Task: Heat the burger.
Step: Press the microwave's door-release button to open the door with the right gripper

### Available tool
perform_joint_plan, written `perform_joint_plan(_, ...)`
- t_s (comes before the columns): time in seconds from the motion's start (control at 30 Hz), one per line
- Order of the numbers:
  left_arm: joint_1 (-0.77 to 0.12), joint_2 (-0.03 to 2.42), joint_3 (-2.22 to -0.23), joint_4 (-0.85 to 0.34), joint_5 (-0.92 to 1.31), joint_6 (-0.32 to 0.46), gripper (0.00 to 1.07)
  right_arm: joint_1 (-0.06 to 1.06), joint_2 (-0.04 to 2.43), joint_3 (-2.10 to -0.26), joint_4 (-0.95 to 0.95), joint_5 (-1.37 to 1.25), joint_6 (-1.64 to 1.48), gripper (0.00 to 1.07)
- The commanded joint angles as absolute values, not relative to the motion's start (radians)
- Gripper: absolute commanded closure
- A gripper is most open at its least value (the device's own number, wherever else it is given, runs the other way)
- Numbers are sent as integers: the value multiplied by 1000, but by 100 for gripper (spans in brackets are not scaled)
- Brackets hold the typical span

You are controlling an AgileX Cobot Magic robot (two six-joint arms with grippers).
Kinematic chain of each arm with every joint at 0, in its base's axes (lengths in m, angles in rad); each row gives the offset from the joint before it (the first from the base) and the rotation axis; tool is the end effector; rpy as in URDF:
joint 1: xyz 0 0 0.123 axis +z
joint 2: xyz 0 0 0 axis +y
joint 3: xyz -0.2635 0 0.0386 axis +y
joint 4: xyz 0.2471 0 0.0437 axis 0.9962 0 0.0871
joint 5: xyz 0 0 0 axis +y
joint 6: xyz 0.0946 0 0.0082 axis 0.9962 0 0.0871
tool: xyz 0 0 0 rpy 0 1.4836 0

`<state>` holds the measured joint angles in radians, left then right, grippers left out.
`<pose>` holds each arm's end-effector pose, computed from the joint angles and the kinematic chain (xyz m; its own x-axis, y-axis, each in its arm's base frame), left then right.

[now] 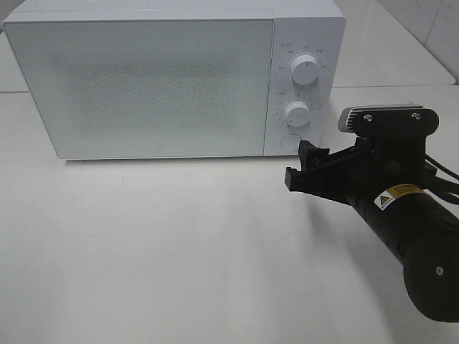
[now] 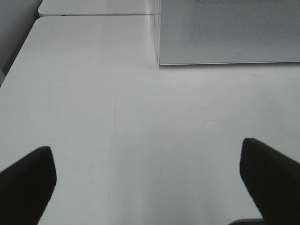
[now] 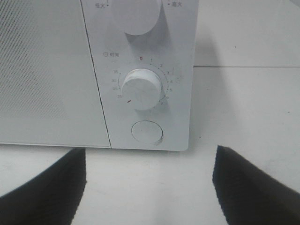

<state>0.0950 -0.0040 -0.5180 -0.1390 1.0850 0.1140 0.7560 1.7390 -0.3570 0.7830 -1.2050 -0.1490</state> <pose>0.0137 -0.0104 0.2787 -0.4512 0.0056 -0.8924 0.0365 0.9993 -0.0122 0.2184 0.1200 0.1262 -0.1647 0.0430 -0.9854 -0.0171 0.9988 0.0465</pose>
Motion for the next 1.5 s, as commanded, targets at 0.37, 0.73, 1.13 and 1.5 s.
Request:
perform_joint_plan(0.37, 96, -11, -518, -142, 1070, 109, 6, 761, 1736, -365, 773, -1328, 571, 50)
perform_joint_plan(0.73, 96, -11, -518, -142, 1070, 109, 6, 761, 1736, -365, 773, -1248, 1045, 77)
perform_joint_plan(1.13, 96, -11, -518, -142, 1070, 109, 6, 759, 1736, -366, 775, -1174, 1175, 107)
perform_joint_plan(1.5, 96, -11, -518, -142, 1070, 109, 6, 759, 1736, -366, 769, -1124, 1281, 107)
